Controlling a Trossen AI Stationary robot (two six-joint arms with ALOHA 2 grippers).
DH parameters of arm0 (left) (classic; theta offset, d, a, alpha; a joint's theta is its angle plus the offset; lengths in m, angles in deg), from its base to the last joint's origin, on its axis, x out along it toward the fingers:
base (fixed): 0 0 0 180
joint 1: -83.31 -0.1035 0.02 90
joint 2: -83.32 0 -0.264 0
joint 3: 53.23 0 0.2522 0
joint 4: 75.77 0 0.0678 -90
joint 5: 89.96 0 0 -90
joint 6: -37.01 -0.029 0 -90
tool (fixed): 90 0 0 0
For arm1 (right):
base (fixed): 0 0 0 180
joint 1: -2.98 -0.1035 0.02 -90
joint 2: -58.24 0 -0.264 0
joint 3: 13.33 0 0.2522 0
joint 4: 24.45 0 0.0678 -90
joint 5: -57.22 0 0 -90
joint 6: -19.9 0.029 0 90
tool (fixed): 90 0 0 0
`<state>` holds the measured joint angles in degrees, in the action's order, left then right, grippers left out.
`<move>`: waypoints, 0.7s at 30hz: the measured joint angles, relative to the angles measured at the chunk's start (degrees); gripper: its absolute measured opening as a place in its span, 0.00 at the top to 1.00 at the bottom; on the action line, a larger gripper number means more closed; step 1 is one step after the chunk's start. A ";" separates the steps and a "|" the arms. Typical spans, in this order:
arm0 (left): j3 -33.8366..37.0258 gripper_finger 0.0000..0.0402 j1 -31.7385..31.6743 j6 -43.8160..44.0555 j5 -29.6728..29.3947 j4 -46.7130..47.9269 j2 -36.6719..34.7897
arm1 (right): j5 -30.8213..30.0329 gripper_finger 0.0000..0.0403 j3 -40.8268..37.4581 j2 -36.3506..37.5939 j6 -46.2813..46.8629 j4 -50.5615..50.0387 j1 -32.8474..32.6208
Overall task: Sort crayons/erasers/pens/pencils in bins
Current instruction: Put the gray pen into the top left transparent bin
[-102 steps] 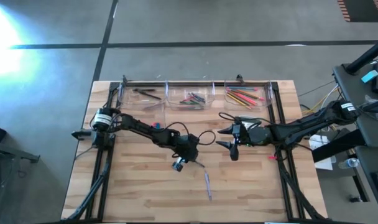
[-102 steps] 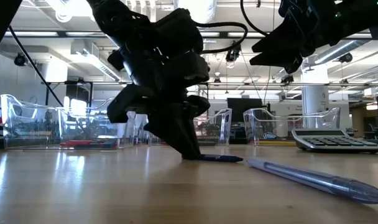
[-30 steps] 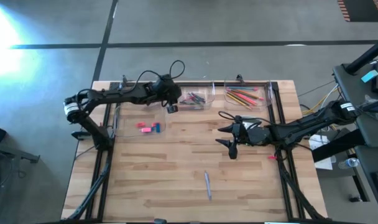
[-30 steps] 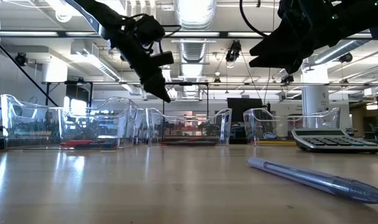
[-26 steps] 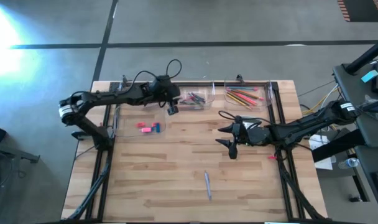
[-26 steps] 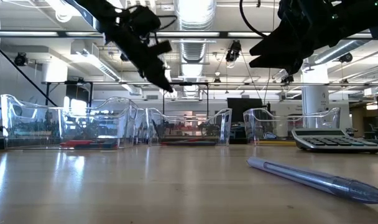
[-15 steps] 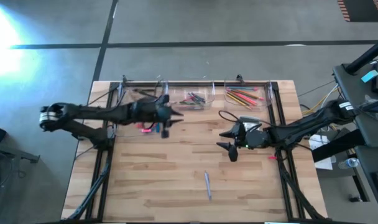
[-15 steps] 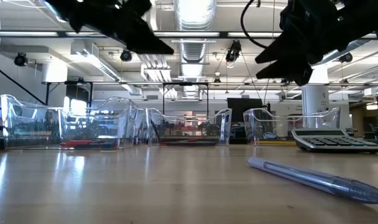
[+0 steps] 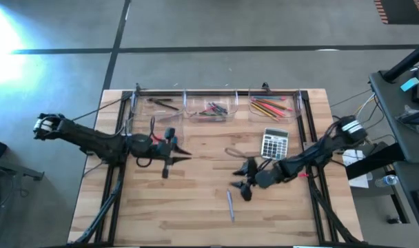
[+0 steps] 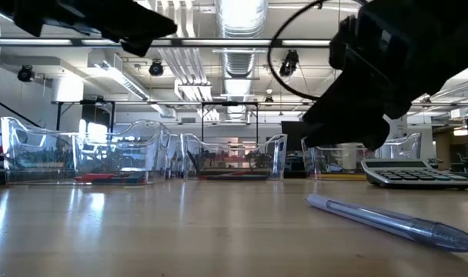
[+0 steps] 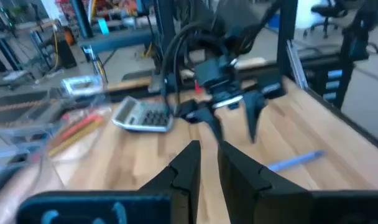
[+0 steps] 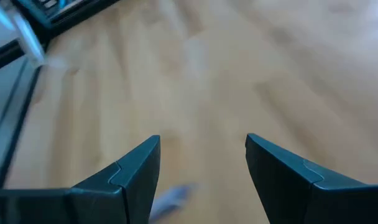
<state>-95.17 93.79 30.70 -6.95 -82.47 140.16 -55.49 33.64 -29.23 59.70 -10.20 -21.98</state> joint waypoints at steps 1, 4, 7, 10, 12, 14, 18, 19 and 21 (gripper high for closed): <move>0.26 0.90 1.72 0.25 -1.62 0.40 0.02 | -0.02 0.44 1.90 -1.72 0.29 -0.26 -0.98; 0.18 0.90 6.98 1.50 -6.30 -0.15 1.00 | -1.75 0.44 7.88 -6.17 1.50 -4.49 -3.64; -0.17 0.90 12.54 2.57 -11.40 -0.36 1.77 | -4.24 0.44 15.27 -9.27 5.04 -15.95 -5.71; -0.29 0.90 17.90 3.09 -16.67 0.04 1.96 | -6.45 0.44 24.40 -11.99 13.39 -34.51 -7.24; -0.57 0.90 20.81 3.15 -20.02 -0.24 2.16 | -7.95 0.44 30.30 -14.00 21.76 -47.50 -8.12; -0.66 0.90 23.56 3.40 -22.58 -0.01 2.16 | -7.96 0.44 35.51 -16.19 29.32 -57.15 -9.03; -0.85 0.90 26.83 4.73 -25.61 -0.11 2.16 | -6.48 0.44 43.29 -20.99 35.03 -63.92 -11.04; -0.83 0.90 27.40 5.34 -26.15 -0.09 2.16 | -5.83 0.44 44.84 -22.15 35.06 -64.40 -11.41; -0.75 0.90 27.87 6.65 -26.51 -0.04 2.16 | -5.37 0.44 47.97 -24.31 34.62 -63.91 -12.20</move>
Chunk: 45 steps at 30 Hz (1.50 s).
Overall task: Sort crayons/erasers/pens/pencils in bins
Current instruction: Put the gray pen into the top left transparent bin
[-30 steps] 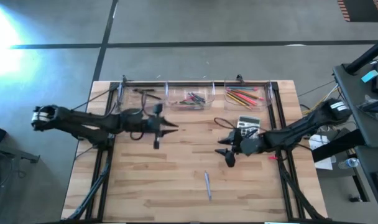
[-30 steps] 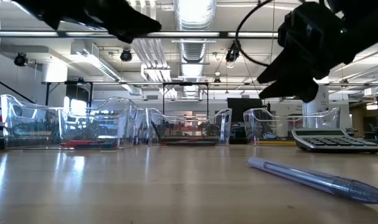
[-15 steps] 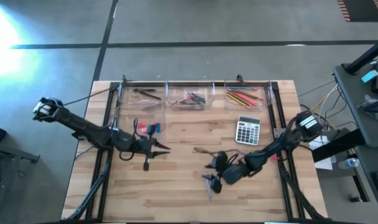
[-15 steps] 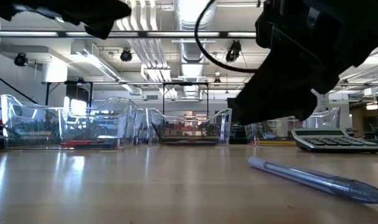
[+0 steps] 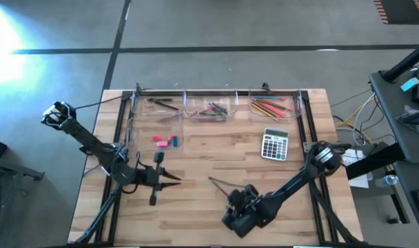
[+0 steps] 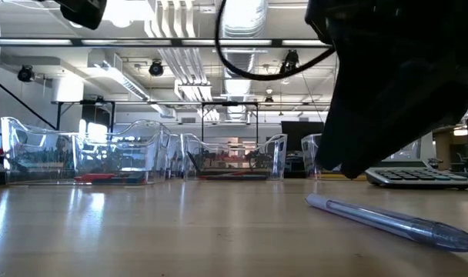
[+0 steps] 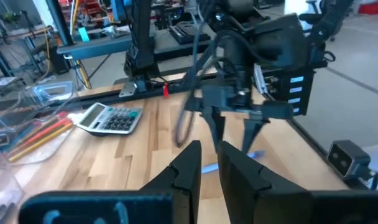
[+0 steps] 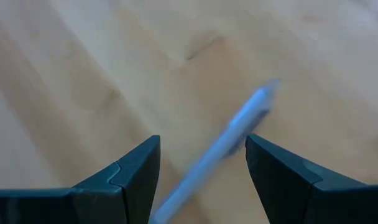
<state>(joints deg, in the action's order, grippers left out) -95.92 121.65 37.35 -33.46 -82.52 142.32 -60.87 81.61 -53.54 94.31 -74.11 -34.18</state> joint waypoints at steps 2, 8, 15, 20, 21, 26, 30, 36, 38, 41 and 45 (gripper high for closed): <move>-0.02 0.90 -0.02 1.30 -0.04 -0.22 0.54 | 0.08 0.44 2.73 -2.14 -0.02 -1.45 -0.22; -1.01 0.90 -0.02 2.43 -0.09 -0.02 3.69 | 0.01 0.44 10.53 -8.04 5.69 -14.52 0.48; -2.51 0.90 -0.04 1.41 -0.06 0.05 6.21 | 3.60 0.45 11.77 -10.48 8.11 -18.58 1.95; -3.38 0.90 -0.09 -0.50 -0.05 0.00 6.17 | 9.85 0.47 11.27 -10.48 4.11 -18.25 3.59; -3.46 0.90 -0.09 -0.92 -0.06 0.00 6.09 | 10.07 0.48 11.19 -10.33 3.70 -18.23 3.71; -3.98 0.90 -0.09 -5.34 -0.07 0.11 5.70 | 11.74 0.64 10.91 -9.51 -0.79 -19.35 4.27; -4.93 0.90 -0.11 -9.77 -0.40 0.03 5.70 | 12.36 0.82 10.77 -8.77 -5.75 -20.14 4.84; -5.77 0.90 -0.14 -15.45 -1.83 -0.05 5.68 | 9.95 0.94 10.34 -6.25 -10.14 -21.47 5.99; -5.74 0.90 -0.33 -17.53 -1.84 -0.05 5.68 | 8.39 0.95 10.37 -4.47 -12.21 -21.74 6.25; -5.66 0.90 -1.25 -19.14 -1.85 0.02 5.68 | 5.21 0.95 10.47 -1.42 -14.98 -21.40 6.54; -5.47 0.90 -3.25 -20.20 -1.79 0.04 5.68 | -0.42 0.95 10.47 2.94 -18.96 -21.36 6.96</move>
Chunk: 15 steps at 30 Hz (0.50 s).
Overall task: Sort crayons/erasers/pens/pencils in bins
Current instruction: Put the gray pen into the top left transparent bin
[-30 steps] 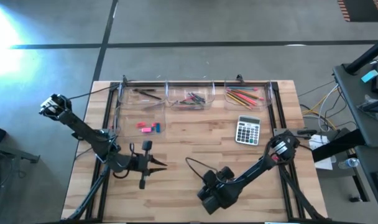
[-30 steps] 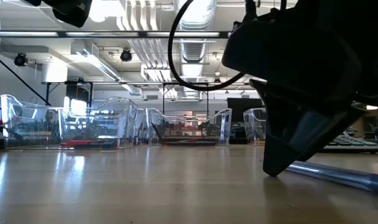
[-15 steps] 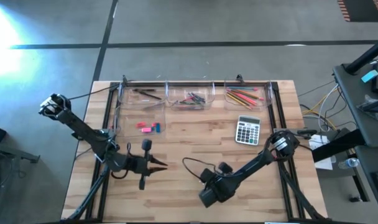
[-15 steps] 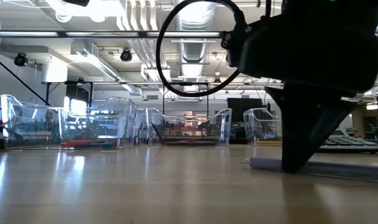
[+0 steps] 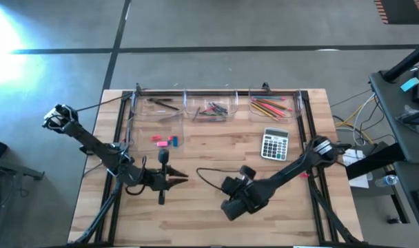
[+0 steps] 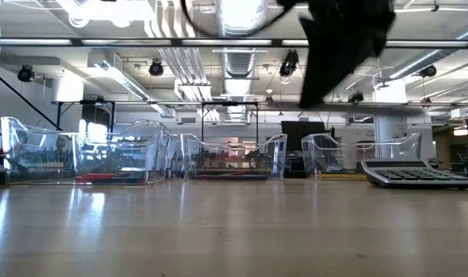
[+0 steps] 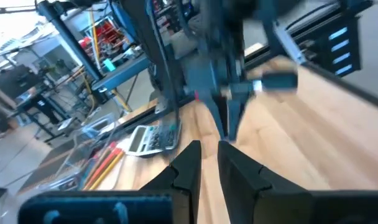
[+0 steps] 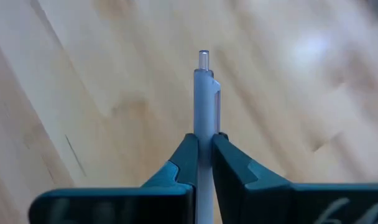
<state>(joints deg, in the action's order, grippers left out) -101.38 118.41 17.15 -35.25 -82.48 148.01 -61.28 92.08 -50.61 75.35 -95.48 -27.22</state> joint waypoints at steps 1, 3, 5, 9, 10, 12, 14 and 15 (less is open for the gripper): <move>0.06 0.90 -0.58 -0.36 0.00 0.08 0.00 | -1.56 0.95 0.00 1.27 -1.21 0.15 0.10; 0.13 0.89 -1.89 -0.45 0.16 0.15 -0.13 | -4.13 0.96 -0.03 3.88 -3.30 0.34 0.11; 0.14 0.85 -3.73 -0.21 2.00 0.25 -0.56 | -5.85 0.96 -0.52 6.17 -5.98 0.98 0.25; 0.64 0.73 -8.50 1.87 10.16 0.48 -1.42 | -7.02 0.96 -5.08 11.37 -12.58 7.68 1.35; 0.80 0.70 -10.00 3.02 11.84 0.49 -1.60 | -6.35 0.96 -7.23 12.98 -14.50 10.99 1.83; 0.92 0.62 -13.08 4.95 14.98 0.38 -1.68 | -3.51 0.96 -12.48 16.30 -18.41 18.34 3.21; 1.05 0.55 -16.32 6.84 18.94 0.50 -1.56 | 0.12 0.96 -18.71 19.64 -22.31 27.26 4.98; 1.05 0.52 -17.96 7.78 21.51 0.17 -1.31 | 2.18 0.96 -21.97 21.44 -24.32 32.02 6.05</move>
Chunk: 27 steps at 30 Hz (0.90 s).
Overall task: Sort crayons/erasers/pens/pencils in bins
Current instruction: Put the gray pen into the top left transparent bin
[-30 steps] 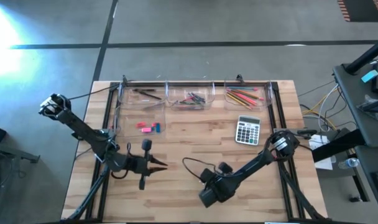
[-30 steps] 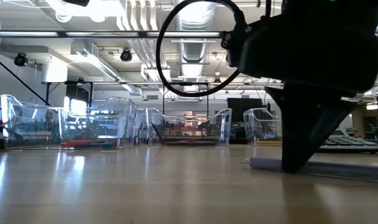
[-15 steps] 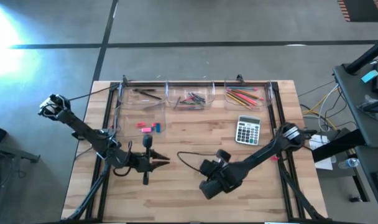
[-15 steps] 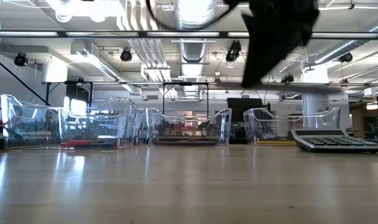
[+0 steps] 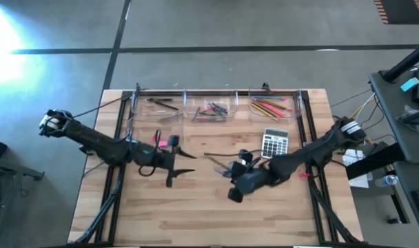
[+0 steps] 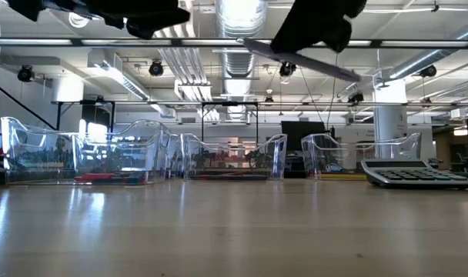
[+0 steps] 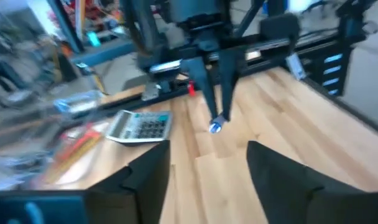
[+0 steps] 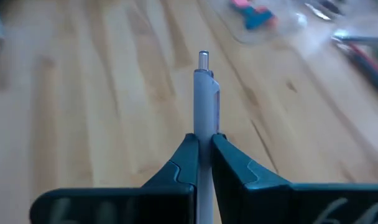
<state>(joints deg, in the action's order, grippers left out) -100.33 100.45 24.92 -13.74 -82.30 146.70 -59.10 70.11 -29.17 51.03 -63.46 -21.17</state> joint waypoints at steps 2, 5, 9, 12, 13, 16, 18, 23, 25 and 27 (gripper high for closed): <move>0.00 0.47 -3.09 1.48 5.17 -0.44 0.79 | 4.79 0.96 -6.41 3.05 -4.42 10.29 2.37; 0.00 0.41 -6.97 2.76 11.93 -3.27 3.07 | 11.77 0.96 -14.96 6.78 -9.22 24.99 6.32; 0.02 0.38 -10.51 2.69 16.24 -9.90 7.45 | 19.05 0.98 -22.79 9.07 -12.94 39.57 11.35; -0.04 0.37 -12.86 2.42 18.46 -14.91 10.74 | 24.18 0.99 -25.98 9.30 -14.63 46.11 14.45; -0.25 0.37 -13.69 2.12 19.10 -14.75 11.42 | 25.03 0.99 -26.30 9.30 -14.69 46.24 15.34; -0.68 0.37 -15.93 1.11 19.45 -13.11 12.15 | 25.28 0.99 -26.46 9.32 -14.86 42.95 17.72; -0.72 0.37 -17.23 0.99 19.49 -11.71 11.44 | 25.02 0.99 -26.42 9.32 -14.87 39.36 19.25; -0.73 0.37 -19.83 0.67 19.51 -8.50 8.48 | 24.85 0.98 -26.31 9.32 -13.24 32.76 23.60; -0.43 0.37 -20.48 0.65 19.51 -7.89 7.24 | 24.79 0.96 -26.50 8.82 -12.36 31.04 25.14; -0.36 0.37 -20.93 0.64 19.53 -7.32 6.33 | 24.85 0.92 -26.58 7.83 -12.37 30.32 26.11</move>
<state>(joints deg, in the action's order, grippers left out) -100.69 79.52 25.57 5.79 -89.63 153.03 -34.25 43.54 -21.34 38.66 -33.14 4.94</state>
